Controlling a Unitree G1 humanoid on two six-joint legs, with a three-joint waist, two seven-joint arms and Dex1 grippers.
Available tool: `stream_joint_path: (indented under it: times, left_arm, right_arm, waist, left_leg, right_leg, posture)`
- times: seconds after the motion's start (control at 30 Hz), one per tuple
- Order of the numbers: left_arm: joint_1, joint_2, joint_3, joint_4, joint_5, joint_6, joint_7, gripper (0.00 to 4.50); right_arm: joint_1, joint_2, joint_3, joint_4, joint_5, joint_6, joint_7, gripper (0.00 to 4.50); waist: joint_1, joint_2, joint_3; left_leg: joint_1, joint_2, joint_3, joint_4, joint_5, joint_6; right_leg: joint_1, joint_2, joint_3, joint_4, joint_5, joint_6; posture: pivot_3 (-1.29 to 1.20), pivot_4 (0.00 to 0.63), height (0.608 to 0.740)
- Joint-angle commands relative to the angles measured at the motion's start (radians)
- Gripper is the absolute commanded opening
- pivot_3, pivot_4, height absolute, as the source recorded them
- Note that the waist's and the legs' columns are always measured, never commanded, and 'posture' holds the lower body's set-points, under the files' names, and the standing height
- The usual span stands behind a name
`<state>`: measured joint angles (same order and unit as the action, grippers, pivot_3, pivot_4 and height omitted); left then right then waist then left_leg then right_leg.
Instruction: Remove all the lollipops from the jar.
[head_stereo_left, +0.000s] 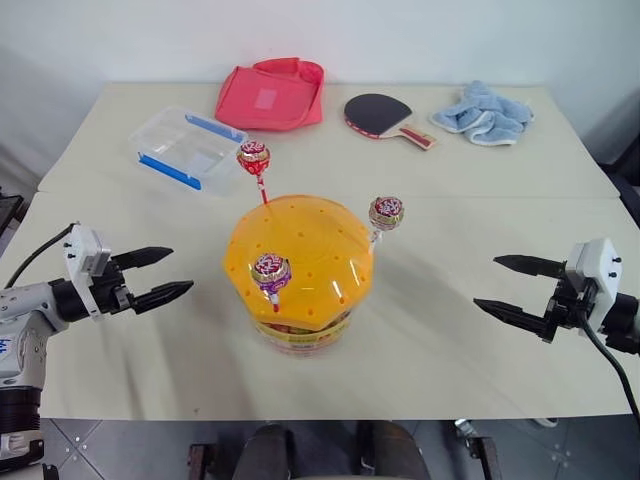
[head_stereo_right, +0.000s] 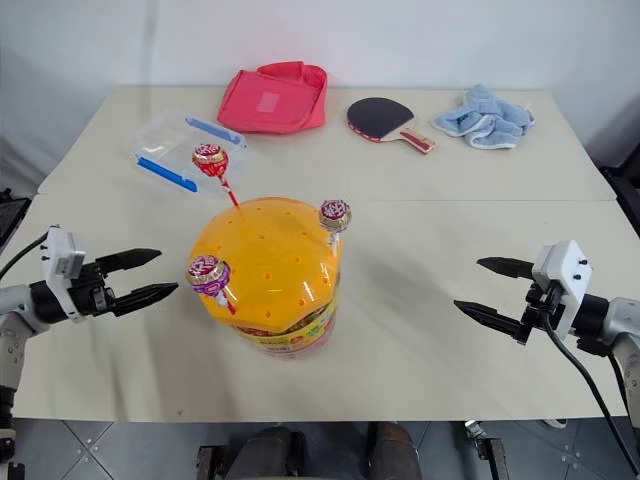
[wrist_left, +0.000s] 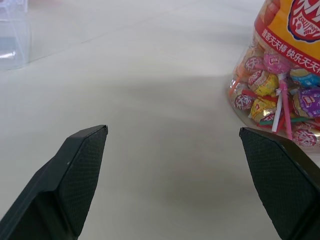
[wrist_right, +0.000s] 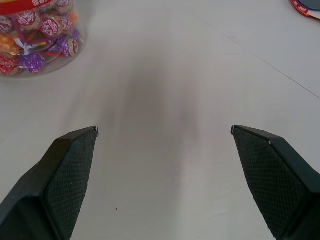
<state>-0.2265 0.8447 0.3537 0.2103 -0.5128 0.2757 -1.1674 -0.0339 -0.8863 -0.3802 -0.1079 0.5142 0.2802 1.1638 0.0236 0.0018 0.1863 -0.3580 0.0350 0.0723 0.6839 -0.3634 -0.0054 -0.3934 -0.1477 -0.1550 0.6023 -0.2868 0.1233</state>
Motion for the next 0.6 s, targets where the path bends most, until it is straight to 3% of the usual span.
stream_joint_path:
  times: [0.03, 0.17, 0.4, 0.6]
  left_arm:
    - [0.01, 0.007, 0.022, -0.032, -0.018, -0.022, -0.02, 4.5]
    - [-0.011, 0.009, 0.035, -0.028, -0.024, 0.006, 0.013, 4.5]
    - [-0.071, 0.097, 0.043, -0.116, -0.085, 0.131, -0.032, 4.5]
    - [-0.256, 0.128, 0.024, -0.118, -0.165, 0.2, -0.084, 4.5]
  right_arm:
    - [-0.013, 0.006, -0.002, -0.005, 0.002, -0.026, -0.006, 4.49]
    - [-0.013, 0.004, -0.005, 0.001, 0.005, -0.033, -0.008, 4.49]
    - [0.032, -0.02, -0.067, -0.036, 0.036, -0.017, -0.006, 4.49]
    - [0.098, -0.053, -0.168, -0.155, 0.127, 0.062, 0.019, 4.49]
  waist:
    - [0.0, 0.0, 0.0]
    - [0.0, 0.0, 0.0]
    - [0.002, 0.0, 0.0]
    - [0.002, 0.0, 0.0]
  left_leg:
    - [0.0, 0.0, 0.0, 0.0, 0.0, 0.0]
    - [0.0, 0.0, 0.0, 0.0, 0.0, 0.0]
    - [0.0, 0.0, 0.0, 0.0, 0.0, 0.0]
    - [0.0, -0.001, 0.0, 0.001, 0.0, 0.0]
  right_leg:
    - [0.0, 0.0, 0.0, 0.0, 0.0, 0.0]
    - [0.0, 0.0, 0.0, 0.0, 0.0, 0.0]
    - [0.0, 0.0, 0.0, 0.0, 0.0, 0.0]
    - [0.0, 0.0, 0.001, 0.002, 0.0, 0.0]
  posture:
    - [0.0, 0.15, 0.74]
    - [0.0, 0.15, 0.74]
    - [0.0, 0.15, 0.74]
    - [0.0, 0.15, 0.74]
